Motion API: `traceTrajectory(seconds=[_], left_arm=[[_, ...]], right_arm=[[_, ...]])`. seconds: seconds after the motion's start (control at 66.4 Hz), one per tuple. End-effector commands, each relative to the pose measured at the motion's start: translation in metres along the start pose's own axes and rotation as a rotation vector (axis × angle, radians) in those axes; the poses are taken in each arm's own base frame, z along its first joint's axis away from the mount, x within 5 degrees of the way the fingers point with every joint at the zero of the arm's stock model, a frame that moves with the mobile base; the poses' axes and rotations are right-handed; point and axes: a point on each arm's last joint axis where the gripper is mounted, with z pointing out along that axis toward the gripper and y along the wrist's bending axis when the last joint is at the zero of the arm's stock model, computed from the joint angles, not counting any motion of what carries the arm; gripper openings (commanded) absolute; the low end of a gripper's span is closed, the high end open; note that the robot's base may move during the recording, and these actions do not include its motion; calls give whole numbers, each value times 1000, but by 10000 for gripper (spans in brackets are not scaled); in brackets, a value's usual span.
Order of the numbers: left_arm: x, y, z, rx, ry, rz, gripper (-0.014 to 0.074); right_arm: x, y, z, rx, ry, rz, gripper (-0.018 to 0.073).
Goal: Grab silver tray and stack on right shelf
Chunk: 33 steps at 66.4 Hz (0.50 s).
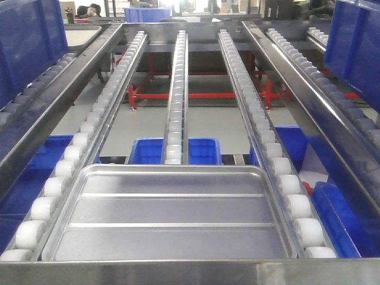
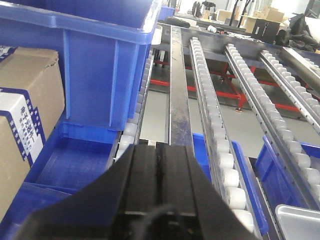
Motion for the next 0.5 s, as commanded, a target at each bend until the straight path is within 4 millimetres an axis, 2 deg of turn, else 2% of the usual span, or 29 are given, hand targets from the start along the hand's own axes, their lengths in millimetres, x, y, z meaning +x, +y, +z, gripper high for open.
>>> traceTrajectory(seconds=[0.0,0.332,0.482], left_arm=[[1,0,0,8,-69,-5,-91],[0,0,0,9,-71,-1,-91],[-20,-2,-1,7,-70,124,-91]], right_arm=[[-9,0,-2,2,-101,-21,57],[-10,0,-2,1,-113,-21,57],[-26,2,-3,3,-37,-21,57]])
